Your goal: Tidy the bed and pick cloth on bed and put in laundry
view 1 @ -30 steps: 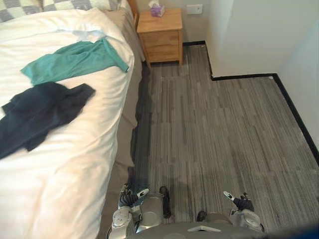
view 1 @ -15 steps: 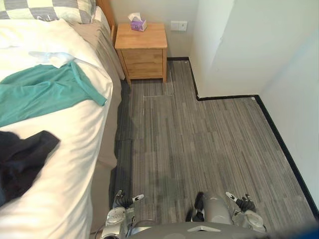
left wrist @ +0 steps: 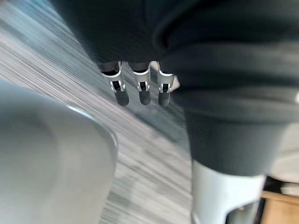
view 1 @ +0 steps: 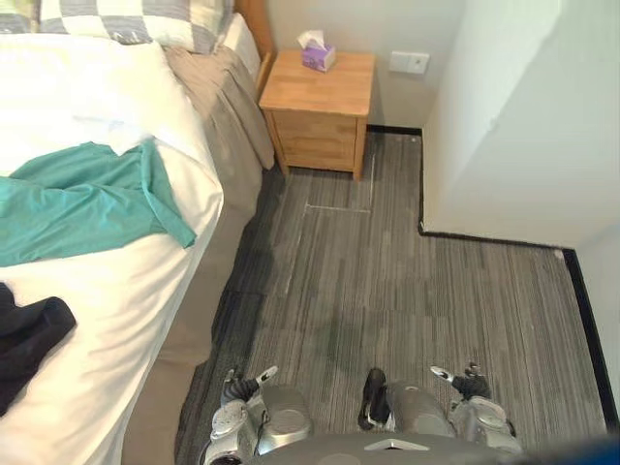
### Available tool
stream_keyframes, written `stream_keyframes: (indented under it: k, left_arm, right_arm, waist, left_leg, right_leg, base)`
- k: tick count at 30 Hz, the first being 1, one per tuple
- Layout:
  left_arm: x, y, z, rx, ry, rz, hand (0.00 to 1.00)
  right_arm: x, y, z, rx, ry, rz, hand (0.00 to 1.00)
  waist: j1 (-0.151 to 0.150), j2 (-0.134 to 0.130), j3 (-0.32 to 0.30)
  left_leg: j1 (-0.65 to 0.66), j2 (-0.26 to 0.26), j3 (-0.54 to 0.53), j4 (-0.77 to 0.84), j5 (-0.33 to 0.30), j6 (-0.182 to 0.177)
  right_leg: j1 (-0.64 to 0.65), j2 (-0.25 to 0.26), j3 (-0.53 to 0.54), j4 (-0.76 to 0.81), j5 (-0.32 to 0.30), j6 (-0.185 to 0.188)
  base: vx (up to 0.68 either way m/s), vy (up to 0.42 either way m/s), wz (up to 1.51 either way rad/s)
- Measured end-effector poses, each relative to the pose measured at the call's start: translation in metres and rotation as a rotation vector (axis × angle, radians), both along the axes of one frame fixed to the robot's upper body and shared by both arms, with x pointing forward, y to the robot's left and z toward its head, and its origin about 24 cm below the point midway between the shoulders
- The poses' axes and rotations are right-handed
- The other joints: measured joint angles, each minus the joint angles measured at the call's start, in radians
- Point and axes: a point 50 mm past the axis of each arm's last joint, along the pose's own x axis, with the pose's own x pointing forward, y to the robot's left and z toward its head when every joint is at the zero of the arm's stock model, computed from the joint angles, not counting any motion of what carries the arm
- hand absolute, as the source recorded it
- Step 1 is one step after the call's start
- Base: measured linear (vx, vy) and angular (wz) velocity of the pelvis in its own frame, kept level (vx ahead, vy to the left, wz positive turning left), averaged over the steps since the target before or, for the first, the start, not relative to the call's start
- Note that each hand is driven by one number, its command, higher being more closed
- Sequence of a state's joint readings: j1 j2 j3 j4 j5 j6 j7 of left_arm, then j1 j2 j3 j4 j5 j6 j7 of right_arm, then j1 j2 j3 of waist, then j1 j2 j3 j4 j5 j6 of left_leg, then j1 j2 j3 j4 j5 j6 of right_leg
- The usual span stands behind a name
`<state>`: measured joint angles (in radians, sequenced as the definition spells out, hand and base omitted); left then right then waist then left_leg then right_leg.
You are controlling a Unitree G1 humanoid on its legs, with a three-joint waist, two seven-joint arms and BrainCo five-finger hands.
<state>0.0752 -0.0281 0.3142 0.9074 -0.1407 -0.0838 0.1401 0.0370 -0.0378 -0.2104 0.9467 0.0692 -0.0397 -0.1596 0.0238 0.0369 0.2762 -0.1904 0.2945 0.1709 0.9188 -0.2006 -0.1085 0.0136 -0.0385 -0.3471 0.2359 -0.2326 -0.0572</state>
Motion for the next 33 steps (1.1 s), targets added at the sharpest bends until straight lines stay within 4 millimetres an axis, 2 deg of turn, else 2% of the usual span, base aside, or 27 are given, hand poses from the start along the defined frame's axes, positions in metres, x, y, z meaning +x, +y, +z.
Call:
stream_keyframes:
  k: [2, 3, 4, 5, 6, 7, 9, 10, 11, 12, 13, 15, 16, 17, 18, 19, 20, 23, 24, 26, 27, 28, 29, 30, 31, 32, 33]
  left_arm:
    - [0.001, -0.002, 0.0, -0.007, -0.004, 0.0, 0.0]
    - [0.004, -0.004, 0.001, -0.004, -0.009, -0.025, 0.0]
    - [0.007, -0.006, 0.001, -0.004, -0.015, -0.044, 0.0]
    - [0.007, -0.006, 0.001, -0.005, -0.014, -0.047, 0.0]
    - [0.008, -0.003, 0.002, 0.003, -0.015, -0.051, 0.0]
    - [0.008, -0.002, 0.002, 0.011, -0.011, -0.065, 0.0]
    - [0.014, 0.006, 0.006, 0.038, -0.029, -0.089, 0.0]
    - [0.019, 0.017, 0.011, 0.058, -0.061, -0.051, 0.0]
    - [0.014, 0.017, 0.009, 0.063, -0.039, -0.057, 0.0]
    - [0.006, 0.014, 0.005, 0.053, -0.015, -0.062, 0.0]
    - [-0.002, 0.018, 0.002, 0.054, 0.018, -0.045, 0.0]
    - [-0.012, 0.025, -0.001, 0.062, 0.062, -0.04, 0.0]
    - [-0.022, 0.024, -0.005, 0.054, 0.103, -0.042, 0.0]
    - [-0.03, 0.024, -0.008, 0.057, 0.137, -0.058, 0.0]
    - [-0.032, 0.024, -0.008, 0.061, 0.148, -0.068, 0.0]
    - [-0.037, 0.025, -0.009, 0.067, 0.165, -0.079, 0.0]
    - [-0.04, 0.026, -0.01, 0.07, 0.177, -0.086, 0.0]
    - [-0.036, 0.026, -0.009, 0.079, 0.173, -0.109, 0.0]
    - [-0.035, 0.025, -0.009, 0.08, 0.17, -0.121, 0.0]
    - [-0.033, 0.023, -0.009, 0.075, 0.166, -0.121, 0.0]
    - [-0.031, 0.023, -0.008, 0.076, 0.159, -0.123, 0.0]
    - [-0.03, 0.023, -0.008, 0.081, 0.153, -0.129, 0.0]
    - [-0.028, 0.026, -0.007, 0.09, 0.145, -0.13, 0.0]
    - [-0.027, 0.028, -0.006, 0.097, 0.14, -0.13, 0.0]
    - [-0.025, 0.031, -0.005, 0.108, 0.138, -0.129, 0.0]
    - [-0.021, 0.018, -0.007, 0.072, 0.124, -0.112, 0.0]
    - [-0.02, 0.015, -0.007, 0.064, 0.116, -0.102, 0.0]
  right_arm:
    - [0.003, 0.0, -0.001, 0.0, 0.007, 0.009, 0.0]
    - [0.003, 0.0, -0.001, -0.002, 0.012, 0.006, 0.0]
    - [0.0, -0.001, -0.002, -0.002, 0.02, -0.001, 0.0]
    - [-0.002, -0.002, -0.003, -0.001, 0.03, -0.006, 0.0]
    - [-0.007, -0.002, -0.006, 0.006, 0.056, -0.019, 0.0]
    - [-0.009, 0.003, -0.008, 0.019, 0.068, -0.017, 0.0]
    - [-0.006, 0.01, -0.008, 0.028, 0.064, -0.001, 0.0]
    - [0.001, 0.013, -0.006, 0.025, 0.054, 0.02, 0.0]
    - [-0.008, 0.011, -0.009, 0.022, 0.078, 0.015, 0.0]
    - [-0.01, 0.004, -0.008, 0.007, 0.083, 0.012, 0.0]
    - [-0.01, 0.004, -0.009, 0.01, 0.087, 0.01, 0.0]
    - [-0.004, 0.007, -0.007, 0.011, 0.071, 0.022, 0.0]
    - [-0.006, 0.008, -0.008, 0.017, 0.077, 0.022, 0.0]
    - [-0.013, 0.008, -0.01, 0.017, 0.1, 0.027, 0.0]
    - [-0.016, 0.008, -0.012, 0.017, 0.11, 0.031, 0.0]
    - [-0.016, 0.007, -0.01, 0.024, 0.094, 0.015, 0.0]
    - [-0.013, 0.005, -0.008, 0.011, 0.079, 0.029, 0.0]
    - [-0.008, 0.005, -0.007, 0.008, 0.066, 0.03, 0.0]
    - [-0.004, 0.005, -0.005, 0.007, 0.056, 0.034, 0.0]
    - [0.001, 0.006, -0.004, 0.007, 0.042, 0.037, 0.0]
    - [0.003, 0.006, -0.003, 0.004, 0.032, 0.041, 0.0]
    - [0.003, 0.007, -0.003, 0.004, 0.032, 0.042, 0.0]
    - [0.001, 0.007, -0.004, 0.007, 0.037, 0.041, 0.0]
    - [0.0, 0.008, -0.004, 0.01, 0.041, 0.04, 0.0]
    - [-0.001, 0.012, -0.005, 0.027, 0.044, 0.028, 0.0]
    - [0.002, 0.003, -0.003, -0.001, 0.038, 0.027, 0.0]
    - [0.002, 0.002, -0.003, -0.005, 0.036, 0.027, 0.0]
  waist:
    - [0.008, 0.006, -0.002]
    - [0.013, 0.003, -0.002]
    - [0.022, 0.002, -0.001]
    - [0.023, 0.004, -0.001]
    - [0.034, -0.012, -0.001]
    - [0.036, -0.031, -0.013]
    - [0.036, -0.054, -0.006]
    - [0.059, -0.062, 0.013]
    - [0.046, -0.061, -0.007]
    - [0.042, -0.037, -0.02]
    - [0.047, -0.07, -0.035]
    - [0.051, -0.07, -0.039]
    - [0.048, -0.071, -0.04]
    - [0.044, -0.071, -0.04]
    - [0.041, -0.072, -0.04]
    - [0.03, -0.072, -0.042]
    - [0.02, -0.072, -0.043]
    - [0.0, -0.067, -0.043]
    - [-0.008, -0.06, -0.039]
    - [-0.011, -0.047, -0.035]
    - [-0.016, -0.046, -0.036]
    - [-0.018, -0.05, -0.038]
    - [-0.019, -0.063, -0.042]
    - [-0.019, -0.078, -0.045]
    - [-0.021, -0.089, -0.043]
    - [-0.013, -0.045, -0.035]
    - [-0.014, -0.035, -0.033]
  left_leg:
    - [-0.026, -0.059, 0.047, -0.155, -0.034, -0.001]
    - [-0.038, -0.113, 0.074, -0.321, -0.029, 0.0]
    - [-0.039, -0.16, 0.101, -0.506, 0.014, 0.012]
    - [-0.039, -0.18, 0.11, -0.598, 0.06, 0.02]
    - [-0.012, -0.219, 0.13, -0.685, 0.15, 0.099]
    - [0.018, -0.253, 0.138, -0.74, 0.167, 0.104]
    - [-0.032, -0.241, 0.157, -0.628, 0.137, 0.154]
    - [-0.125, -0.212, 0.231, -0.419, 0.084, 0.137]
    - [-0.085, -0.241, 0.233, -0.587, 0.134, 0.136]
    - [-0.072, -0.228, 0.24, -0.654, 0.17, 0.213]
    - [-0.048, -0.265, 0.26, -0.655, 0.141, 0.213]
    - [-0.007, -0.286, 0.259, -0.696, 0.11, 0.215]
    - [0.037, -0.302, 0.255, -0.73, 0.093, 0.208]
    - [0.089, -0.319, 0.23, -0.763, 0.071, 0.197]
    - [0.116, -0.327, 0.218, -0.773, 0.062, 0.196]
    - [0.163, -0.334, 0.187, -0.781, 0.049, 0.202]
    - [0.21, -0.334, 0.162, -0.783, 0.036, 0.21]
    - [0.295, -0.318, 0.086, -0.808, 0.032, 0.21]
    - [0.324, -0.289, 0.052, -0.81, 0.032, 0.21]
    - [0.351, -0.241, 0.011, -0.808, 0.033, 0.19]
    - [0.364, -0.212, -0.03, -0.809, 0.024, 0.161]
    - [0.366, -0.202, -0.059, -0.809, 0.012, 0.138]
    - [0.364, -0.204, -0.093, -0.809, -0.002, 0.114]
    - [0.361, -0.211, -0.116, -0.81, -0.015, 0.095]
    - [0.37, -0.213, -0.164, -0.816, -0.046, 0.052]
    - [0.359, -0.181, -0.17, -0.806, -0.047, 0.038]
    - [0.352, -0.18, -0.179, -0.792, -0.045, 0.036]
  right_leg:
    - [0.058, -0.016, -0.008, -0.053, 0.009, 0.015]
    - [0.085, -0.034, -0.011, -0.078, 0.009, 0.028]
    - [0.111, -0.049, -0.015, -0.101, 0.003, 0.051]
    - [0.126, -0.053, -0.019, -0.108, -0.002, 0.063]
    - [0.156, -0.076, -0.02, -0.12, -0.017, 0.089]
    - [0.166, -0.089, -0.022, -0.139, -0.007, 0.106]
    - [0.199, -0.09, -0.018, -0.206, 0.068, 0.109]
    - [0.245, -0.099, 0.019, -0.217, 0.105, 0.123]
    - [0.272, -0.107, 0.024, -0.217, 0.099, 0.133]
    - [0.28, -0.088, 0.03, -0.206, 0.093, 0.142]
    - [0.284, -0.124, 0.031, -0.177, 0.085, 0.169]
    - [0.238, -0.152, 0.039, -0.055, 0.101, 0.196]
    - [0.187, -0.181, 0.066, 0.103, 0.117, 0.222]
    - [0.116, -0.213, 0.105, 0.3, 0.167, 0.291]
    - [0.083, -0.222, 0.126, 0.402, 0.183, 0.308]
    - [0.016, -0.238, 0.139, 0.589, 0.179, 0.303]
    - [-0.038, -0.256, 0.109, 0.71, 0.151, 0.267]
    - [-0.112, -0.277, 0.022, 0.745, 0.056, 0.194]
    - [-0.145, -0.256, -0.004, 0.673, 0.027, 0.167]
    - [-0.187, -0.202, 0.007, 0.475, 0.01, 0.164]
    - [-0.208, -0.163, 0.047, 0.261, 0.029, 0.174]
    - [-0.214, -0.14, 0.099, 0.116, 0.082, 0.17]
    - [-0.211, -0.136, 0.164, -0.032, 0.16, 0.178]
    - [-0.206, -0.141, 0.214, -0.114, 0.202, 0.184]
    - [-0.188, -0.141, 0.261, -0.162, 0.328, 0.167]
    - [-0.182, -0.115, 0.234, -0.12, 0.259, 0.172]
    - [-0.184, -0.106, 0.244, -0.087, 0.227, 0.164]
  base:
    - [0.32, 0.072, -0.03]
    - [0.37, 0.124, 0.0]
    - [0.38, 0.136, 0.08]
    - [0.41, 0.172, 0.12]
    - [0.44, 0.169, 0.24]
    - [0.54, 0.168, 0.33]
    - [0.46, 0.151, 0.38]
    - [0.42, 0.227, 0.44]
    - [0.4, 0.24, 0.29]
    - [0.34, 0.164, 0.24]
    - [0.34, 0.147, -0.06]
    - [0.35, 0.148, -0.02]
    - [0.36, 0.162, 0.15]
    - [0.36, 0.153, 0.24]
    - [0.38, 0.123, 0.47]
    - [0.41, 0.079, 0.66]
    - [0.42, 0.058, 0.73]
    - [0.41, -0.041, 0.89]
    - [0.38, -0.178, 0.96]
    - [0.37, -0.267, 0.98]
    - [0.33, -0.322, 1.04]
    - [0.4, -0.441, 1.26]
    - [0.28, -0.338, 1.0]
    - [0.33, -0.466, 1.23]
    - [0.31, -0.463, 1.16]
    - [0.33, -0.482, 1.08]
    - [0.29, -0.387, 0.99]
